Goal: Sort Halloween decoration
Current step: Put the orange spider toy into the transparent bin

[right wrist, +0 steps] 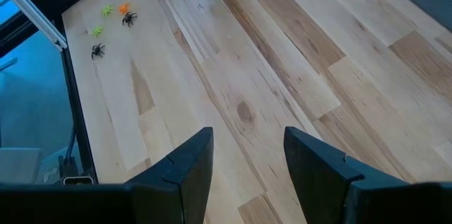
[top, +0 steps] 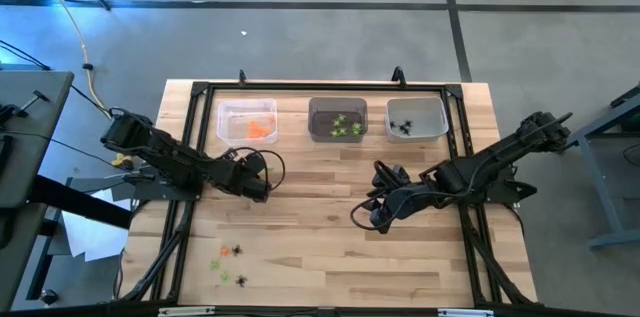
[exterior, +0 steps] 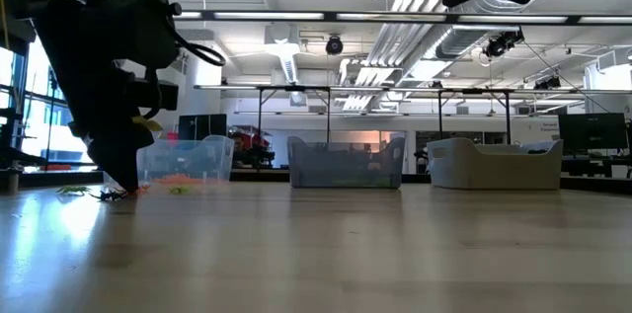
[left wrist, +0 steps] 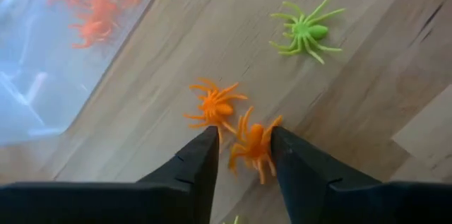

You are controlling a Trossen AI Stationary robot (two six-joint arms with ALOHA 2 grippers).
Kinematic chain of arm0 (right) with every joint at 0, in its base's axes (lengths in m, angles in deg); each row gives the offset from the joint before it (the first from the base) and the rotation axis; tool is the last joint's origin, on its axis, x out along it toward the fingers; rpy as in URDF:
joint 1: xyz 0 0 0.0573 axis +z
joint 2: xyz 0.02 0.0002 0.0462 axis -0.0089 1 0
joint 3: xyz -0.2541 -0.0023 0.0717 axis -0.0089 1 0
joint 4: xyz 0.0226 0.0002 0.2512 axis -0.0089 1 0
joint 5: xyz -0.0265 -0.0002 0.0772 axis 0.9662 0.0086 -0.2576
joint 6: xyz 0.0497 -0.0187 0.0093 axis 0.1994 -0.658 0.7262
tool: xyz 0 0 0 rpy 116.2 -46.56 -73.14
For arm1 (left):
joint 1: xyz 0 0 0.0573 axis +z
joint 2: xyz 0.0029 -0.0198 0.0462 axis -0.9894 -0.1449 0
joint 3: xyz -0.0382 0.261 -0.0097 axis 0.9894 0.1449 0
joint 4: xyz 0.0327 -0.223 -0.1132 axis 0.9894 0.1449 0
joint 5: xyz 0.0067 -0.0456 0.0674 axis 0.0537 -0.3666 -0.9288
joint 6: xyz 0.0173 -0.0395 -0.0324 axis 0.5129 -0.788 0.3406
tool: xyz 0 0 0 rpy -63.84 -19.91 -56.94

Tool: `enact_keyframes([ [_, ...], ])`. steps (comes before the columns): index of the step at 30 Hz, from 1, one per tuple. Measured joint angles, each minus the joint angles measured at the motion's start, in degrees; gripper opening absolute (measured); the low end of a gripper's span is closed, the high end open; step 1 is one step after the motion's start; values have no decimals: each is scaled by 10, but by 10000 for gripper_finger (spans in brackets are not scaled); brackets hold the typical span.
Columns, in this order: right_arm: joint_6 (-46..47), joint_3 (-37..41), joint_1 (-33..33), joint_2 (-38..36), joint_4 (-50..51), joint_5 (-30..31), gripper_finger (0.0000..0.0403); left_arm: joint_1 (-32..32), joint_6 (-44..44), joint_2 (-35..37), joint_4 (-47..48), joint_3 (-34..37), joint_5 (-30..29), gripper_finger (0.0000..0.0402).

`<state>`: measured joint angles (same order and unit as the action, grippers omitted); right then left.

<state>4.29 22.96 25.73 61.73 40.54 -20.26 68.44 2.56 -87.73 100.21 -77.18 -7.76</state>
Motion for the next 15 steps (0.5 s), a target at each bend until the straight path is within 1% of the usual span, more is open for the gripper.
enact_keyframes([
  [4,0,0,0,0,0,0,171,6,0,2,-28,14,3,133],
  [8,0,0,0,0,0,0,171,6,-10,2,-35,19,4,130],
  [12,0,0,0,0,0,0,171,6,-25,2,-38,19,5,117],
  [15,0,0,0,0,0,0,171,6,-35,1,-41,19,8,93],
])
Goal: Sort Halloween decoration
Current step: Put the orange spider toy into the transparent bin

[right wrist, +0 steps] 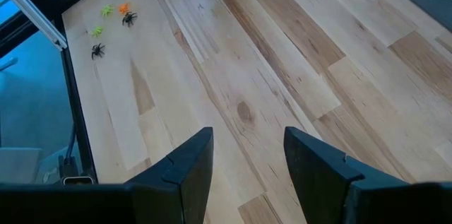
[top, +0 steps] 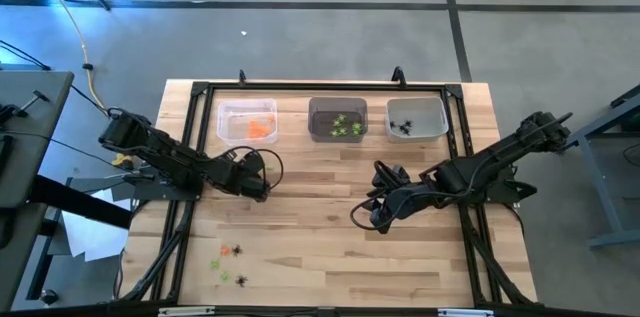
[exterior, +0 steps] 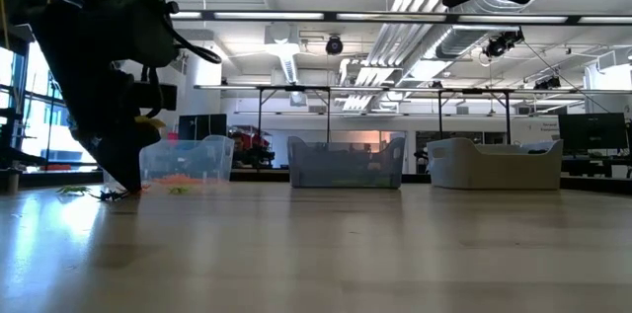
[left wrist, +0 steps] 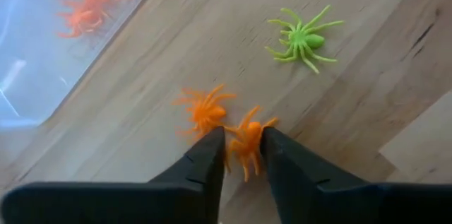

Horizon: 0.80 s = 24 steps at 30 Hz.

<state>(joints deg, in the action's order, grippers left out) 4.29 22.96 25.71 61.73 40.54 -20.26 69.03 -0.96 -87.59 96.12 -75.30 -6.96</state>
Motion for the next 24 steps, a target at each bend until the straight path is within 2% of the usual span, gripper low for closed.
enact_keyframes([
  [7,0,0,0,0,0,0,171,0,4,0,-9,0,5,8],
  [14,0,0,0,0,0,0,171,-7,4,0,-3,-4,-2,4],
  [24,0,0,0,0,0,0,171,-27,-9,45,70,-37,-18,2],
])
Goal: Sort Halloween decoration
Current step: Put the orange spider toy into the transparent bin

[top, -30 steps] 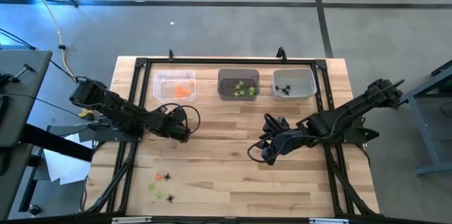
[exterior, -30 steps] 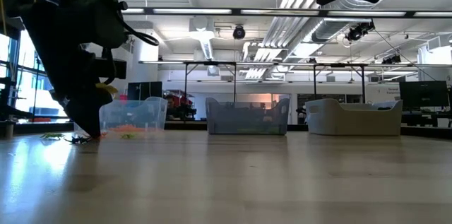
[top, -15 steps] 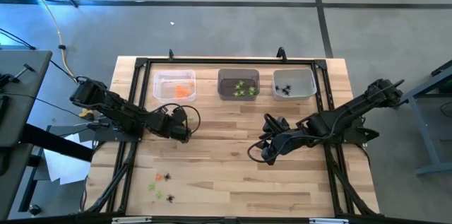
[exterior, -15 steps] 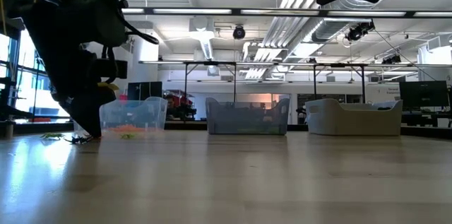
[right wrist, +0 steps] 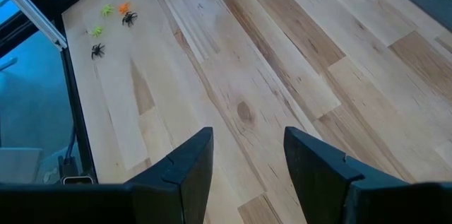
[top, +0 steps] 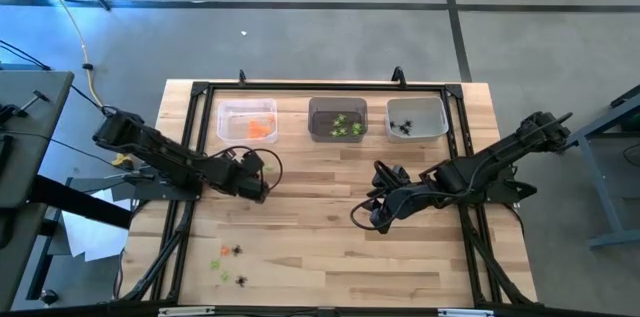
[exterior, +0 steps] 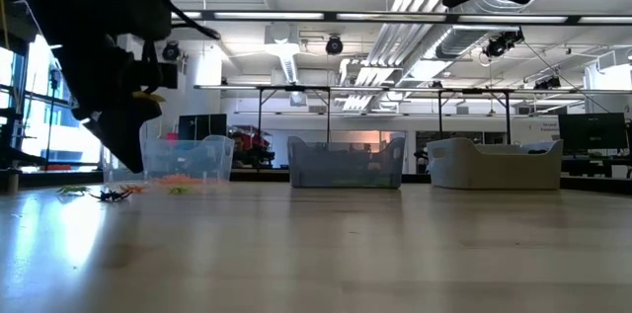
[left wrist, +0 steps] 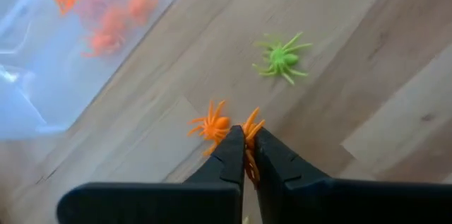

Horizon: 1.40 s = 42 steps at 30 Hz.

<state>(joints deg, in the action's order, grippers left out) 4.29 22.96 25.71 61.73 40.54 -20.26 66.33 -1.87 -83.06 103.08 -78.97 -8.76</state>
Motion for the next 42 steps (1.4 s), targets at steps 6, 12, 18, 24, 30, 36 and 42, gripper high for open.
enact_keyframes([
  [6,0,0,0,0,0,0,171,-25,-24,42,57,-15,-33,1],
  [12,0,0,0,0,-1,0,171,-31,-36,108,106,-23,-76,1],
  [18,0,0,0,0,-1,0,171,-28,-16,165,111,-23,-110,1],
  [24,0,0,0,0,-1,0,171,20,-7,184,125,-23,-171,1],
  [30,0,0,0,0,0,0,171,152,120,179,53,-23,-158,1],
  [36,0,0,0,0,0,0,171,297,298,173,-69,-24,-74,1],
  [42,0,0,0,0,0,0,171,376,349,159,-116,-24,-29,1],
])
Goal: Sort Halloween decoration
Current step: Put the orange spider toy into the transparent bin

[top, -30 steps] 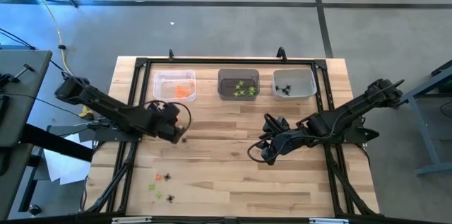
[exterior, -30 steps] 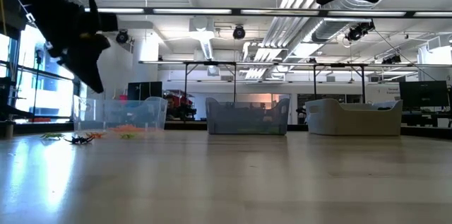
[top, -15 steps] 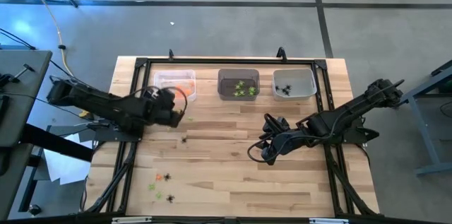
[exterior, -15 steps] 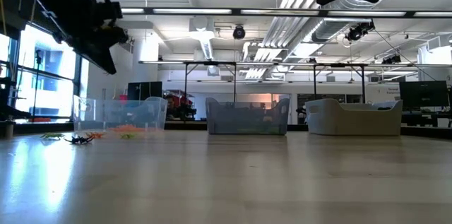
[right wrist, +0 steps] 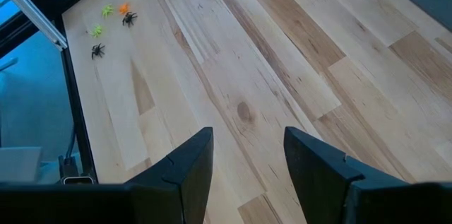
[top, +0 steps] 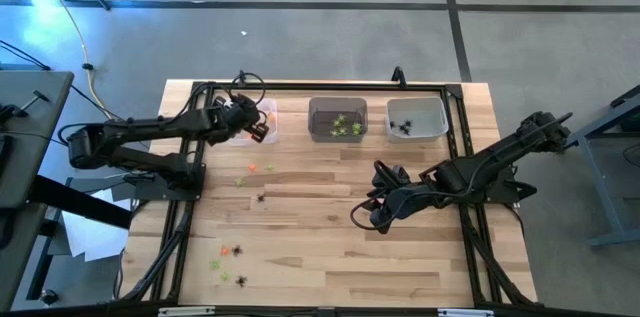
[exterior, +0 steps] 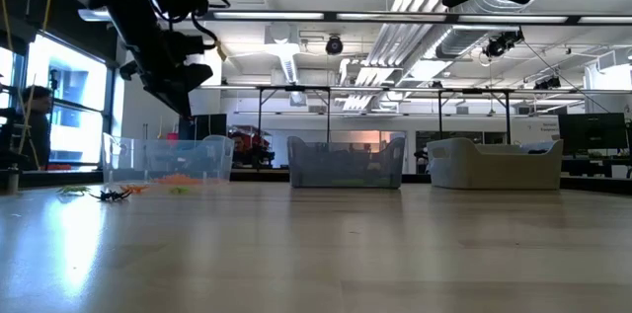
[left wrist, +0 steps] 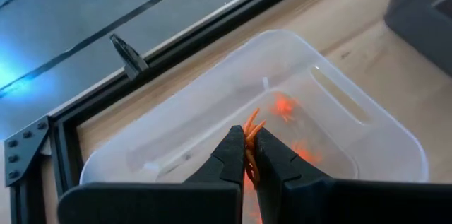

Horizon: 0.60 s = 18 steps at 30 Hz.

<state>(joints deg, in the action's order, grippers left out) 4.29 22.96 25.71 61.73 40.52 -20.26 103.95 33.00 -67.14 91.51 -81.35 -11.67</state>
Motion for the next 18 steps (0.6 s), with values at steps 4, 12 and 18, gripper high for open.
enact_keyframes([
  [4,0,0,0,0,0,0,171,20,1,-11,-7,0,11,1],
  [12,0,0,0,0,0,0,171,26,-20,-45,-6,0,37,6],
  [18,0,0,0,0,0,0,171,26,-35,-116,-15,0,58,25],
])
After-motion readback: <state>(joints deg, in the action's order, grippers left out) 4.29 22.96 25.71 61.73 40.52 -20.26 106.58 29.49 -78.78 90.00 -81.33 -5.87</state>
